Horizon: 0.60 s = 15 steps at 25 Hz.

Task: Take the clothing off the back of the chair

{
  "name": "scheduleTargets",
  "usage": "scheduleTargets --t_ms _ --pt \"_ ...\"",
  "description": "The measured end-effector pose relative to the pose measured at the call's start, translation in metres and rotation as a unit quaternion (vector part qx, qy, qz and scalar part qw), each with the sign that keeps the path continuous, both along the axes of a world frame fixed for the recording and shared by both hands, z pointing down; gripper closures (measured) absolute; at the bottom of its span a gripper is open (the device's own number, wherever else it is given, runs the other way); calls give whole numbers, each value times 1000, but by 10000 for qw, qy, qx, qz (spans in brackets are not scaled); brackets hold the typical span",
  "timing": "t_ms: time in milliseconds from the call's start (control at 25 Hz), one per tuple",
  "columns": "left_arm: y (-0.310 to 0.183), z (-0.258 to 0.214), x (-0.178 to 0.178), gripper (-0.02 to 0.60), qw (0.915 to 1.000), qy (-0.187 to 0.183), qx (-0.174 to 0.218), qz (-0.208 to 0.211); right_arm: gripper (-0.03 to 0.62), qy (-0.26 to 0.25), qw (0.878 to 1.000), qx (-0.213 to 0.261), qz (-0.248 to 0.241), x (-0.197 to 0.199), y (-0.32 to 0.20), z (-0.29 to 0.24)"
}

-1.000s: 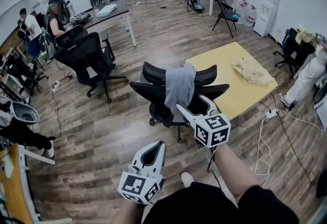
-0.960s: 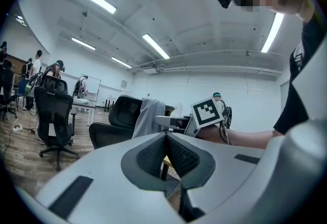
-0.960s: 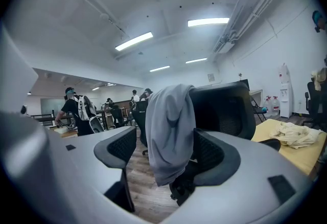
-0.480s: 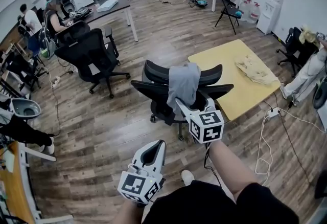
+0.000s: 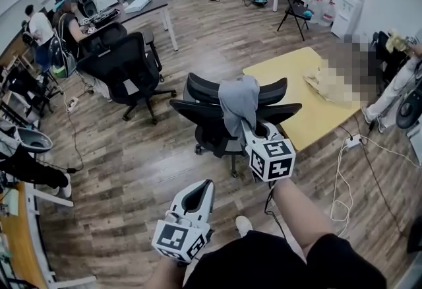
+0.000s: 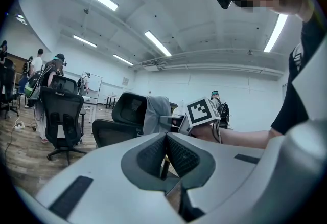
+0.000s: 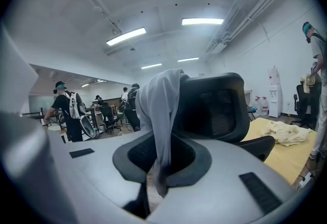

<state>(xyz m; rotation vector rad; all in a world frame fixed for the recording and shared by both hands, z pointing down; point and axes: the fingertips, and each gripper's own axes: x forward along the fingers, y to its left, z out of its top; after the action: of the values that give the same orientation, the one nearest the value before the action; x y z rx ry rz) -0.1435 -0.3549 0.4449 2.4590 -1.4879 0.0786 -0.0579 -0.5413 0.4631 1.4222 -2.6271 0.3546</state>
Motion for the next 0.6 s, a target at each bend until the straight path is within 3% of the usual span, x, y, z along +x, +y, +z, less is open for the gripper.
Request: scheduleTargets --t_ms 600 --pt "42 -9 5 563 9999 -29 147 25 556 26 9980 441 -444 -7 53 -31"
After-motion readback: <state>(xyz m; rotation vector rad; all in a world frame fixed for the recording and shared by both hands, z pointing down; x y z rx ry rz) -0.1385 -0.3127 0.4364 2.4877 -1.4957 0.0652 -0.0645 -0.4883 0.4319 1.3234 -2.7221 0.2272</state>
